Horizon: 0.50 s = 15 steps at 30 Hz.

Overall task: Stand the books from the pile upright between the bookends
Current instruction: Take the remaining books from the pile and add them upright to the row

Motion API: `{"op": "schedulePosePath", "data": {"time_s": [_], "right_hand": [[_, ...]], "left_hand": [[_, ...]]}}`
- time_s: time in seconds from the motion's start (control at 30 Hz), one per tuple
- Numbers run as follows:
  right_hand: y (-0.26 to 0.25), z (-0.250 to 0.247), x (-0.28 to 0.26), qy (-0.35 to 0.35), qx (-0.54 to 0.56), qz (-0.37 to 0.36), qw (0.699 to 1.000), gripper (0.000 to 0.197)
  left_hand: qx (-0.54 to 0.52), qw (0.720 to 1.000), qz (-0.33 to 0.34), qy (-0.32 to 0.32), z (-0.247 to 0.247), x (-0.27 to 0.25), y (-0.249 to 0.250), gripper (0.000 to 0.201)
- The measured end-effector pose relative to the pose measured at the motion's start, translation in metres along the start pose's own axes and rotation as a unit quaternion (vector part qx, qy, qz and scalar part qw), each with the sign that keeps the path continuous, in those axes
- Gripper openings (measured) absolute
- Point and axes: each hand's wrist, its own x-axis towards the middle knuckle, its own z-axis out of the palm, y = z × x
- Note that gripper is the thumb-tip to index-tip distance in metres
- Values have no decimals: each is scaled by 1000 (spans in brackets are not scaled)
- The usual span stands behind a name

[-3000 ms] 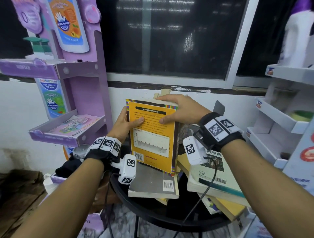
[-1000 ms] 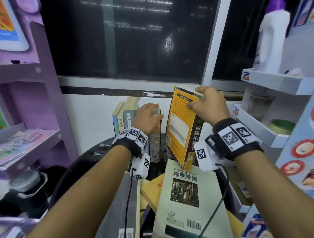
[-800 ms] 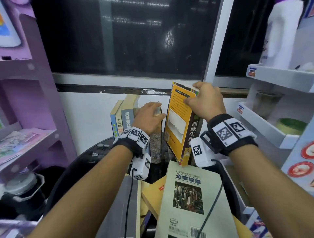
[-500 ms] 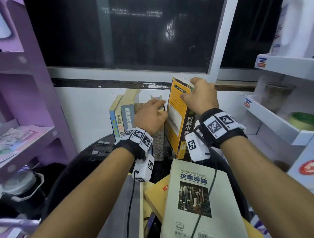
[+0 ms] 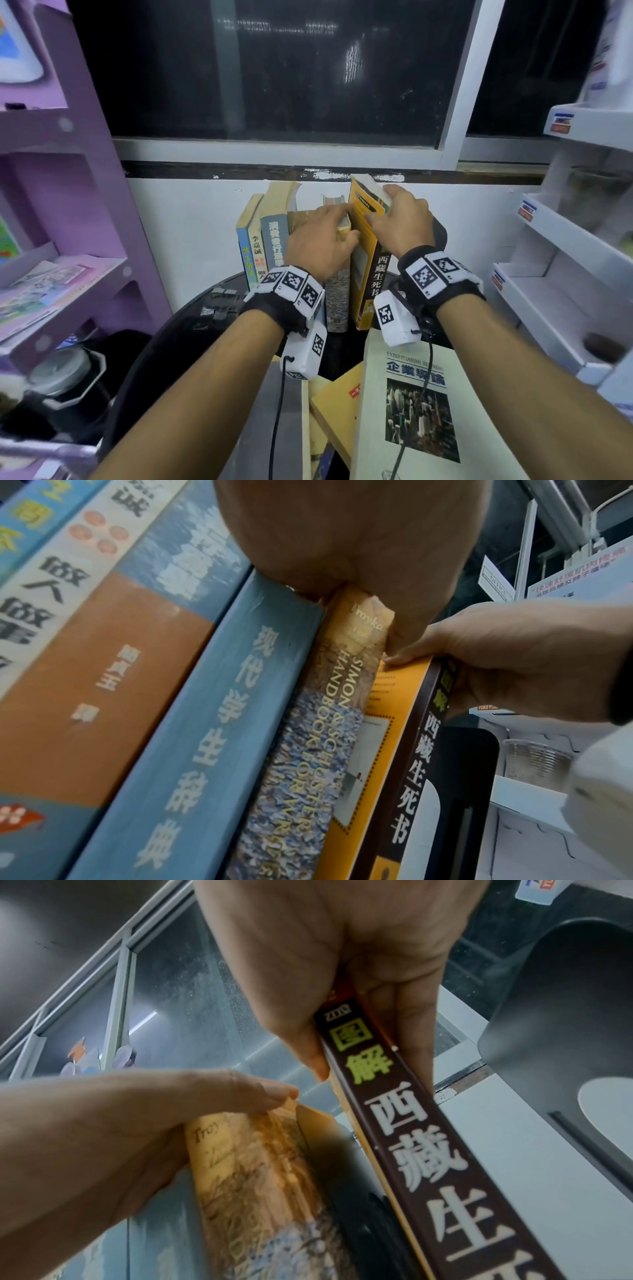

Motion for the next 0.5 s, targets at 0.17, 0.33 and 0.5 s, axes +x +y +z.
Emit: {"op": "schedulePosePath", "data": {"time_s": [0.17,0.33,0.5], "right_hand": [[-2,6,-1,-14,18,-12,1000,32],[-3,2,1,-64,33,-14,997,41],[-10,-9,-5,-118,70,-24,990,46]], "left_hand": [[-17,999,-22,-30,-5,-1,-1,56],[4,998,-13,-63,-6,1,-4,79],[6,998,-5,-54,-3,2,-6,85]]}}
